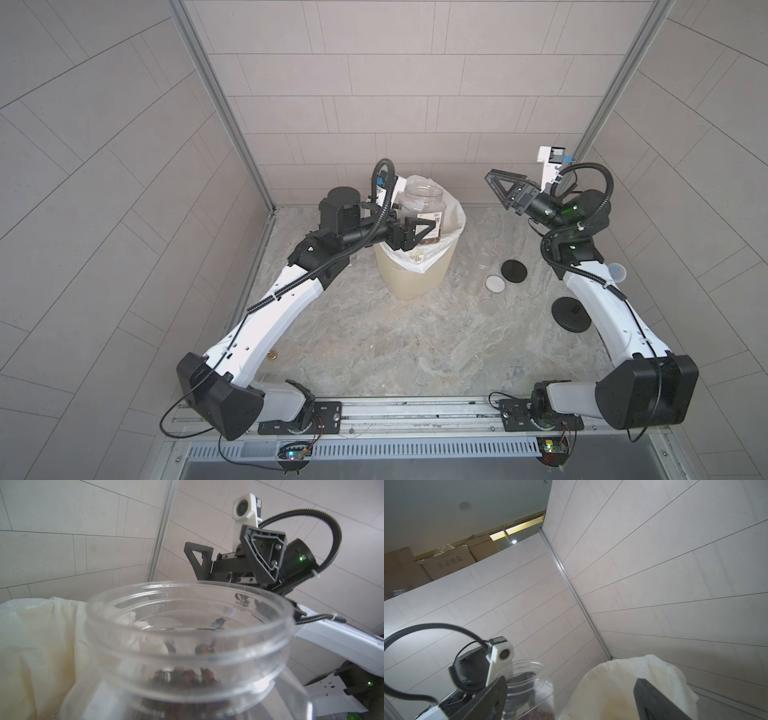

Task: Empty the moldy dried flower tea in the jars
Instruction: Pour the moldy dried flower tea into the trash bin.

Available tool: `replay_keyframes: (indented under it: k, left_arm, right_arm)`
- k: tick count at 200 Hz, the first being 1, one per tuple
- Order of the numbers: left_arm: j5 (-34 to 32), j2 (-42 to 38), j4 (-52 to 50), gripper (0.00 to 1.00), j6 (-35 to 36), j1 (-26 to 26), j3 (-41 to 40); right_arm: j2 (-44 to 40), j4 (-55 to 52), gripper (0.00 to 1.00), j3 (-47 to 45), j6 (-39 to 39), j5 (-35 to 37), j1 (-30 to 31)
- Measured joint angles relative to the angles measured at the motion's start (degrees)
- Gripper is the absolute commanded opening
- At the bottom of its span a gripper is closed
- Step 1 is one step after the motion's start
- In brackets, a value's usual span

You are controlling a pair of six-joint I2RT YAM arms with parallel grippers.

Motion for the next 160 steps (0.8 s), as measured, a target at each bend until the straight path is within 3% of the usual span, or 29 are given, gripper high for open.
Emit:
replay_keyframes:
  k: [20,50,89,133,160]
  left_arm:
    - [2.27,1.99,4.31,0.61,-3.98,1.92,0.2]
    - [6.08,4.46,9.88,0.61,-9.18,2.73,0.81]
    - [10.8,4.96,17.84,0.61,-15.5,2.89,0.74]
    - [14.19,5.46,27.69,0.61,-23.8,3.8,-2.1]
    - [15.67,6.25,33.88,0.61,-28.55,3.87,-2.8]
  right_arm:
    - [0.9,-2.78,1.0,1.6,-1.77,-0.28,4.87]
    - [1.81,-14.6,1.0,7.21,-10.47,0.28,11.41]
    - [4.63,-19.08,1.0,10.82,-13.4,0.2,14.01]
    - [7.1,-18.49,1.0,12.5,-12.59,-0.79,15.43]
    - [9.35,-9.66,0.99,12.57,-5.33,-3.1,15.74]
